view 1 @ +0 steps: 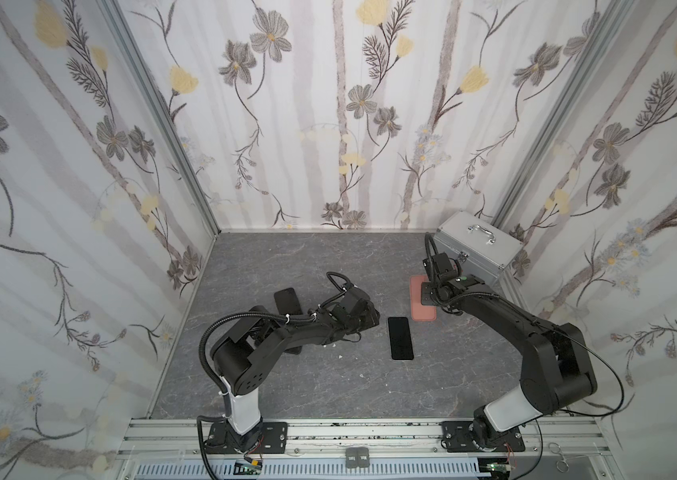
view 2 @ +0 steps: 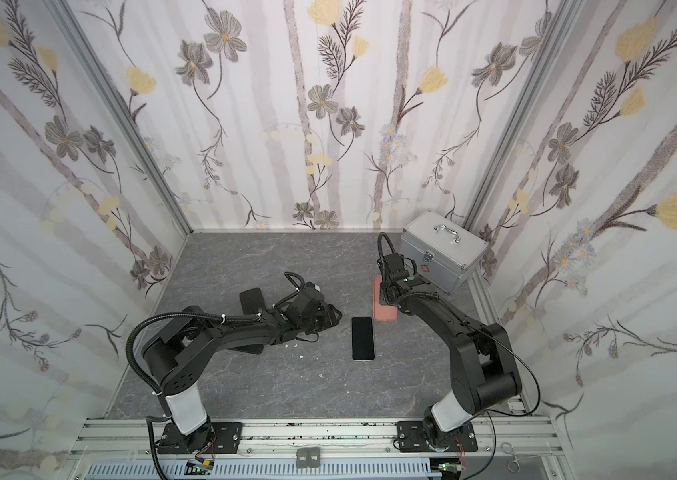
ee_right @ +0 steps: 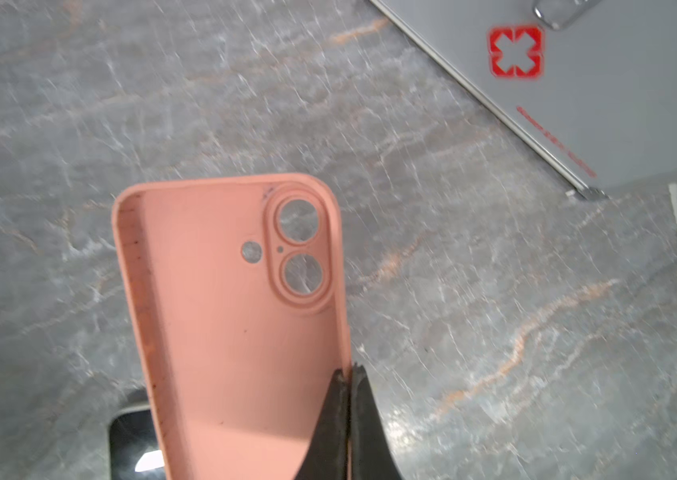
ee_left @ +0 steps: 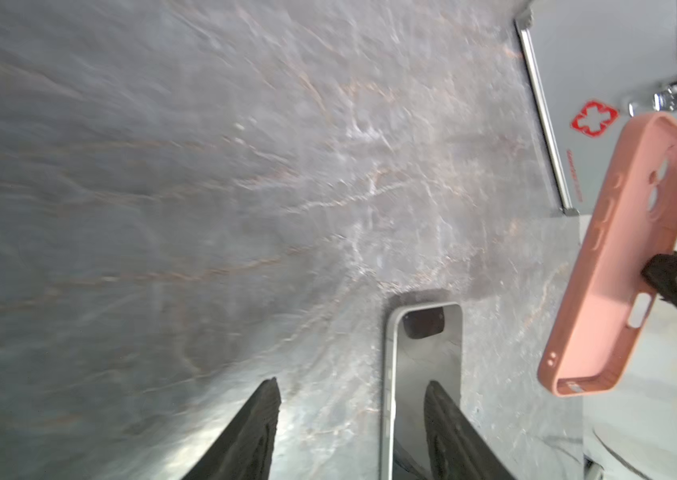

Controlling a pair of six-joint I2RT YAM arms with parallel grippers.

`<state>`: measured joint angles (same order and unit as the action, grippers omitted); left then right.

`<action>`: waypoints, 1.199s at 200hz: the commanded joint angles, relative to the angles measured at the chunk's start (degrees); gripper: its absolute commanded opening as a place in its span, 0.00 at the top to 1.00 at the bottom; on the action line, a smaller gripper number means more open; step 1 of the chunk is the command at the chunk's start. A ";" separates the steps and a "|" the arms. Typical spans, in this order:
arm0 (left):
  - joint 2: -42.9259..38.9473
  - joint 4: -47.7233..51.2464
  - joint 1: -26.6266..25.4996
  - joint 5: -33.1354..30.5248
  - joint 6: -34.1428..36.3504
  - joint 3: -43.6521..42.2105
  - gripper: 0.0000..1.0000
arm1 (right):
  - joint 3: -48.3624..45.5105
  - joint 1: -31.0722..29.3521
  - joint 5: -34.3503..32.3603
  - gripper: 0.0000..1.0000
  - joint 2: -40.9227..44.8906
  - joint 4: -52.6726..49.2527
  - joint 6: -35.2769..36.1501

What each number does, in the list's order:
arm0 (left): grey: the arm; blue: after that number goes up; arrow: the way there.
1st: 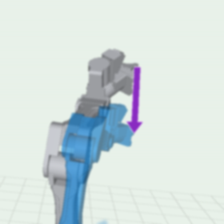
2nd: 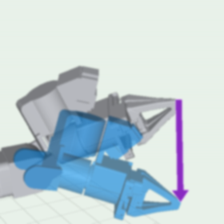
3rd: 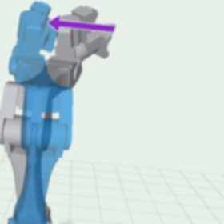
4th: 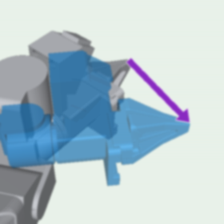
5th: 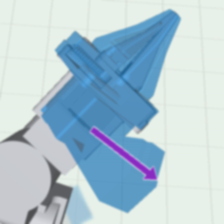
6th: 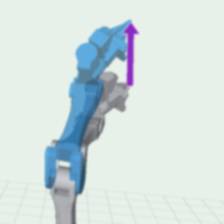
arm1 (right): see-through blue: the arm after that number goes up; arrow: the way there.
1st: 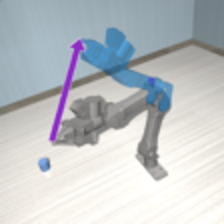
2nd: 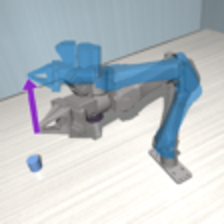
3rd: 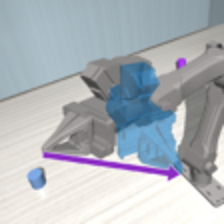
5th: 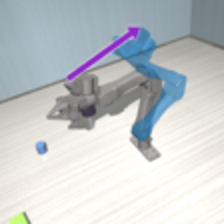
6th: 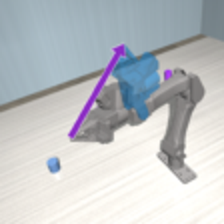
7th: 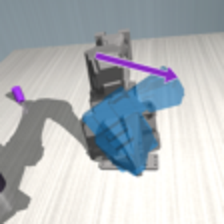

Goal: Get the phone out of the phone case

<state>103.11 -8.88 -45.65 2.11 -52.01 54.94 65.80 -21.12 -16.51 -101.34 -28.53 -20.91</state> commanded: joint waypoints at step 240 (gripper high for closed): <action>-25.57 7.37 5.55 -11.87 16.68 -14.82 0.29 | 25.52 -0.86 8.17 0.76 -28.80 -4.25 0.87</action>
<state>78.87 -1.50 -40.60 -8.99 -34.11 41.01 90.83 -22.04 -7.88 -130.32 -34.06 -19.42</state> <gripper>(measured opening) 0.707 0.201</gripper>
